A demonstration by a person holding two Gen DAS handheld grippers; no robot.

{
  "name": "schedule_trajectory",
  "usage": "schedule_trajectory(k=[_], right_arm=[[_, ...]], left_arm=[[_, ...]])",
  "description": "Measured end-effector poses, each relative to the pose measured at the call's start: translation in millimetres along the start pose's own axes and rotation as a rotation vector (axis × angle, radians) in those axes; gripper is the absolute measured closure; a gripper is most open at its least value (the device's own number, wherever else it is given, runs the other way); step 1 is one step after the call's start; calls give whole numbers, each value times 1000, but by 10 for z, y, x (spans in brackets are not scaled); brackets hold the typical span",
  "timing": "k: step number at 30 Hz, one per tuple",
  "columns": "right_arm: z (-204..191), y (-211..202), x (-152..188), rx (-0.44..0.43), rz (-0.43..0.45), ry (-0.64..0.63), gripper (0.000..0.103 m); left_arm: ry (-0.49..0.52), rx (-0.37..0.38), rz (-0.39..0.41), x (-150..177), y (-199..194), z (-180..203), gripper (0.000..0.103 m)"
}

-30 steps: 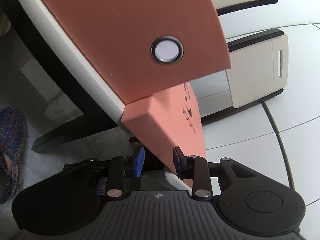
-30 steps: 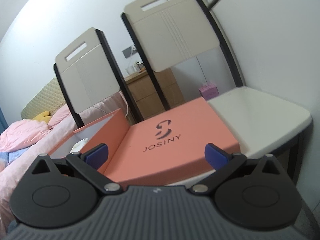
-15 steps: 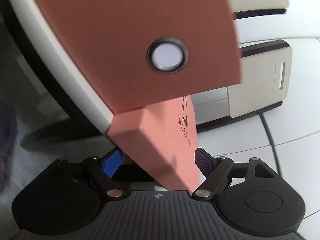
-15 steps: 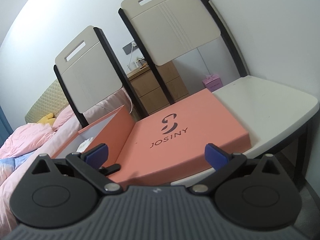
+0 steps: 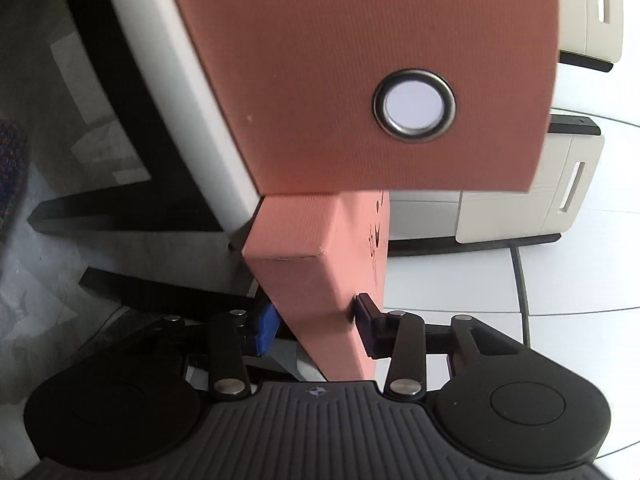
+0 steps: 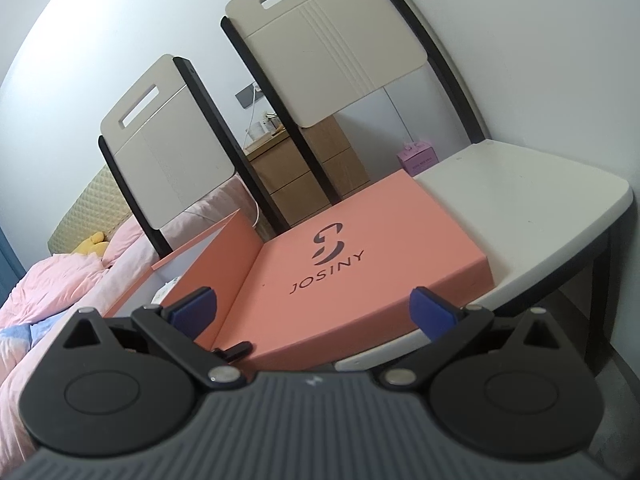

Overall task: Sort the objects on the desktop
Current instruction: 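Lift the pink lid off the chair seat with the left gripper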

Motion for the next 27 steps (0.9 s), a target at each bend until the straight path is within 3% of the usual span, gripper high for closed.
schedule_trajectory(k=[8, 12, 16, 18, 22, 27], right_arm=[[66, -45, 17, 7, -5, 17, 0], [111, -70, 32, 10, -7, 37, 0], [143, -91, 34, 14, -2, 48, 0], [163, -98, 27, 13, -1, 56, 0], [229, -125, 4, 15, 9, 82, 0], [416, -232, -54, 27, 45, 151, 0]], left_arm=[[0, -10, -28, 206, -261, -88, 58], [15, -12, -30, 158, -316, -82, 57], [54, -31, -36, 169, -184, 75, 56], [78, -33, -32, 145, -214, 117, 52], [137, -49, 23, 128, -291, -43, 23], [159, -51, 64, -72, -346, -67, 18]])
Point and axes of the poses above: each gripper's, at about its wrist camera, not at the fingertips, and y roughly the way its jaws point, z to its right, x to its underside, the point moved 9 cm from there along y, roughly the way its jaws point, and after that the axes turned 11 degrees about -x, right-handed, at the moved point
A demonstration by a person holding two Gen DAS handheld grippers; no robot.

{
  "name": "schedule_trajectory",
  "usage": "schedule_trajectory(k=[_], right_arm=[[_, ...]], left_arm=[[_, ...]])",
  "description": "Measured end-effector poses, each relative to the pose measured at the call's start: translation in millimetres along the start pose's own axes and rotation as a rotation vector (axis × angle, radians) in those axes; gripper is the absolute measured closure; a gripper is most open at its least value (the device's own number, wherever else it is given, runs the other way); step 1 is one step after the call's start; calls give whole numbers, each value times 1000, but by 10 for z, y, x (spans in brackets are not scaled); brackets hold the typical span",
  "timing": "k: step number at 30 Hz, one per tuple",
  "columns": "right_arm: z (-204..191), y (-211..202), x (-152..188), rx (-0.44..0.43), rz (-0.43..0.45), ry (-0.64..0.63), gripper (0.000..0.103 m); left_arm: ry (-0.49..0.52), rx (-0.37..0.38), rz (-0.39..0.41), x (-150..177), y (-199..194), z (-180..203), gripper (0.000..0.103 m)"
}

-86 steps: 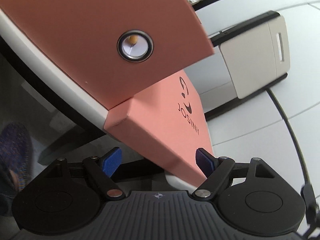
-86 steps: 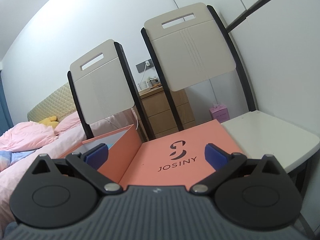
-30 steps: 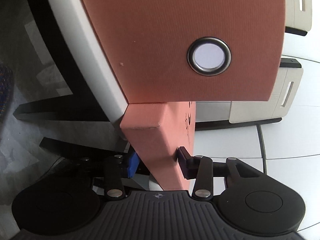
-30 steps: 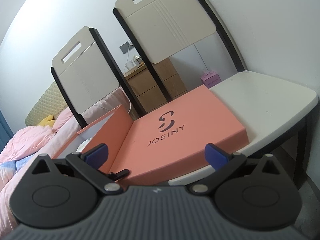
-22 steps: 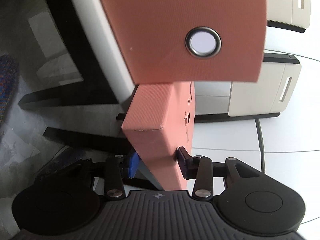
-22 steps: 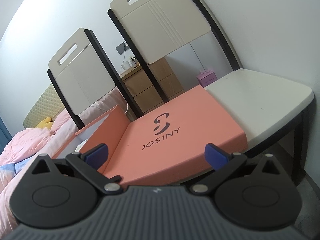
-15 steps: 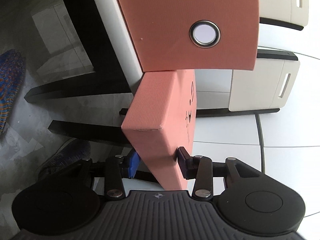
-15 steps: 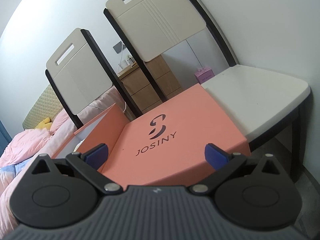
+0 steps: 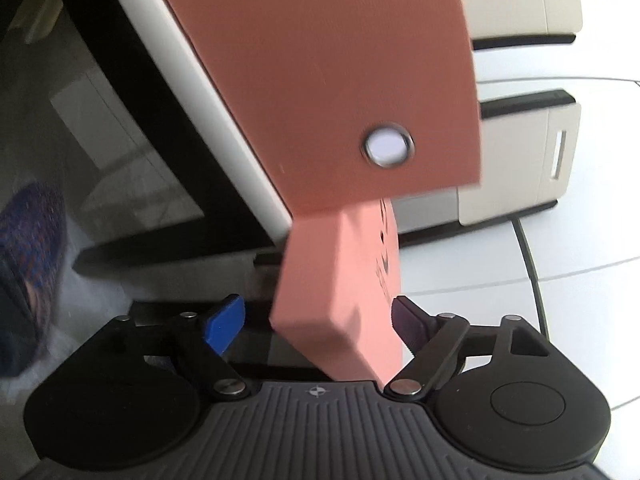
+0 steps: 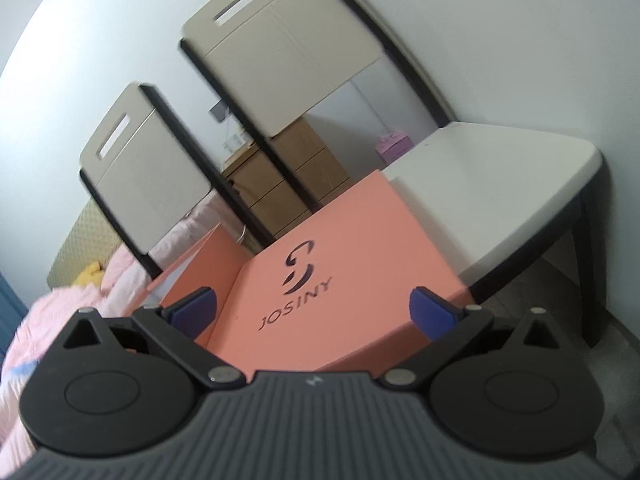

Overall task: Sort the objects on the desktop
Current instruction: 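Lift the pink lid off the chair seat with the left gripper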

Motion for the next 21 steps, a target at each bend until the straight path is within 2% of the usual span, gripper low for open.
schedule_trajectory(k=[5, 8, 9, 10, 17, 21], right_arm=[[134, -89, -47, 16, 20, 45, 0], [155, -102, -41, 13, 12, 45, 0], [162, -105, -40, 13, 9, 44, 0], [170, -101, -39, 17, 7, 44, 0], [301, -88, -43, 60, -12, 63, 0], [397, -73, -102, 99, -32, 22, 0]], left_arm=[[26, 16, -25, 0, 190, 70, 20], [28, 29, -42, 20, 247, 111, 35], [26, 50, -46, 25, 248, 138, 45], [25, 65, -48, 24, 237, 163, 49], [5, 104, -85, 70, 75, 199, 54], [0, 109, -127, 162, -60, 171, 54]])
Point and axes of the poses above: each gripper's, at about its wrist camera, not at the fingertips, and y roughly the way its jaws point, z to its right, x to its underside, the point moved 9 cm from there along y, roughly the way its jaws point, and after that the axes turned 11 degrees about -x, right-handed, at the moved point
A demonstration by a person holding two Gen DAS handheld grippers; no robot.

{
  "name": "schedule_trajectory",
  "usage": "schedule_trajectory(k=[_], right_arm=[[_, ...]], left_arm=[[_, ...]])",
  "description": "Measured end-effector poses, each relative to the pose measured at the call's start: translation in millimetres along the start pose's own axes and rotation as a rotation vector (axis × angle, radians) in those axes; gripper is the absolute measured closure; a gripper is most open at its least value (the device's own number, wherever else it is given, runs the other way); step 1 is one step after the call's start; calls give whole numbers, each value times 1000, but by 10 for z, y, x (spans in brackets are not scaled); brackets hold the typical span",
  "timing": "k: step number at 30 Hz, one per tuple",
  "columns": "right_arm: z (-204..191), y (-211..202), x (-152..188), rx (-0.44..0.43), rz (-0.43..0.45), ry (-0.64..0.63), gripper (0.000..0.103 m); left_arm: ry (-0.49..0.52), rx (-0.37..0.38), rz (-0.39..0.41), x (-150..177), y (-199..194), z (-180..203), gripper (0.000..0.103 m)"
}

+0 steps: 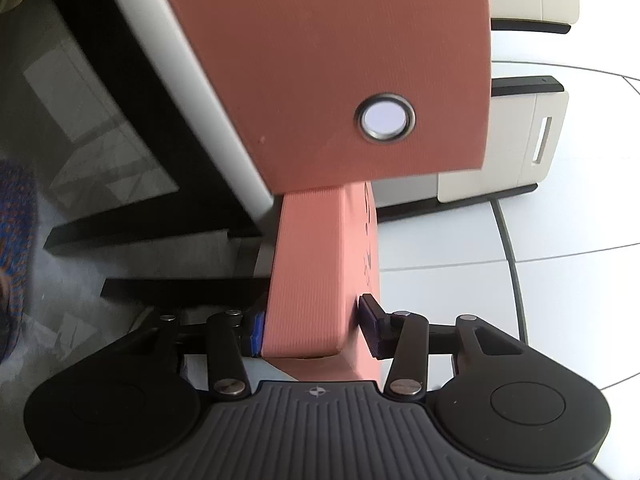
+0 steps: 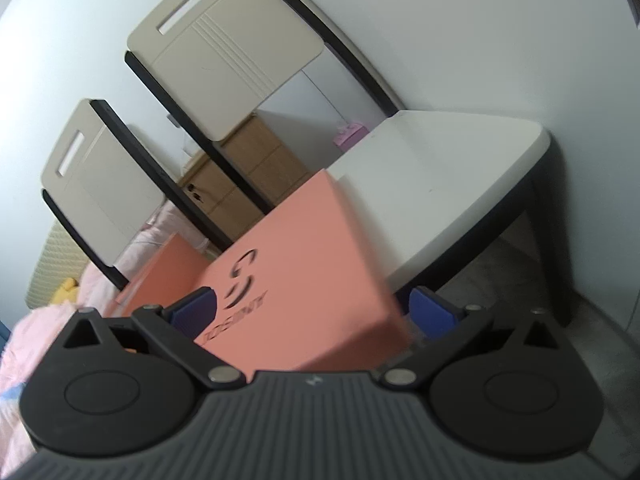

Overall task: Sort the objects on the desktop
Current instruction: 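Lift the pink lid off the chair seat with the left gripper, then close the right gripper on the lid edge while the left gripper holds the lid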

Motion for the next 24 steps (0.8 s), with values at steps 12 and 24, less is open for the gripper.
schedule_trajectory(k=[12, 24], right_arm=[[339, 427, 11, -33, -194, -14, 0], [438, 708, 223, -130, -330, 139, 0]], left_arm=[[9, 23, -68, 23, -132, -155, 54], [47, 22, -52, -102, 131, -415, 54]])
Point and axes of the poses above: each gripper's, at about its wrist camera, not at the fingertips, and y roughly the way its jaws point, z to its right, x to its underside, the point moved 9 cm from there along y, roughly the way its jaws point, and after that the axes turned 11 degrees about -x, right-handed, at the moved point
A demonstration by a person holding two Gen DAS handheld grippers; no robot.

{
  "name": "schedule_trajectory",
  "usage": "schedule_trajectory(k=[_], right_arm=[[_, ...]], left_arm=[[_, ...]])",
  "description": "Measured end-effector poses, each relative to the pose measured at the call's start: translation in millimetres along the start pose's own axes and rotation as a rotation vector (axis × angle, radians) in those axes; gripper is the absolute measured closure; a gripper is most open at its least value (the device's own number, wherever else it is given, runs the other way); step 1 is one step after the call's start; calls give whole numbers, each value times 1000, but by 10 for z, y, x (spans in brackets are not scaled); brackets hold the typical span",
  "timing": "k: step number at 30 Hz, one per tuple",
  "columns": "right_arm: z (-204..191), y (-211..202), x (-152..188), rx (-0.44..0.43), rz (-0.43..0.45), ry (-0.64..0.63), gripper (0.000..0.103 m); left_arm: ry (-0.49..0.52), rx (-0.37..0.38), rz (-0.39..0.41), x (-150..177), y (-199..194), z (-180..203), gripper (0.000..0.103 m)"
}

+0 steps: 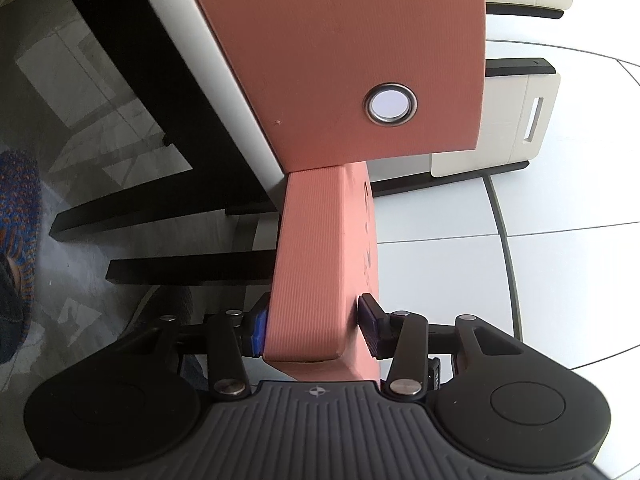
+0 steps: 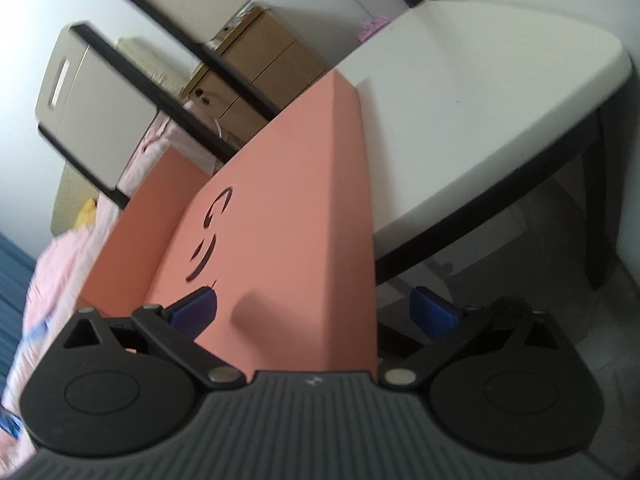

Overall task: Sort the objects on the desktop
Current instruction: 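Close the right gripper on the lid edge while the left gripper holds the lid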

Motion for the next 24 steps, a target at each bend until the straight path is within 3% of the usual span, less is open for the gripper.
schedule_trajectory(k=[3, 4, 6, 13, 24], right_arm=[[4, 14, 42, -28, -26, 17, 5], [-55, 3, 51, -39, -33, -12, 20], [-158, -41, 74, -51, -31, -57, 30], [-291, -245, 127, -102, 30, -32, 37], [-707, -668, 105, -172, 142, -36, 39]], left_arm=[[19, -7, 5, 11, -25, 23, 54], [27, -10, 8, 19, -39, 33, 53], [44, -10, 18, 28, -54, 73, 53], [115, -6, 60, 29, -219, 287, 53], [239, 28, 122, 12, -548, 799, 50]])
Point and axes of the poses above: each gripper's, at about its wrist camera, not at the fingertips, and y roughly the way its jaws point, z to its right, x to its underside, the point moved 9 cm from there along y, roughly the way its jaws point, and after that the axes turned 11 degrees about -x, right-handed, at the moved point
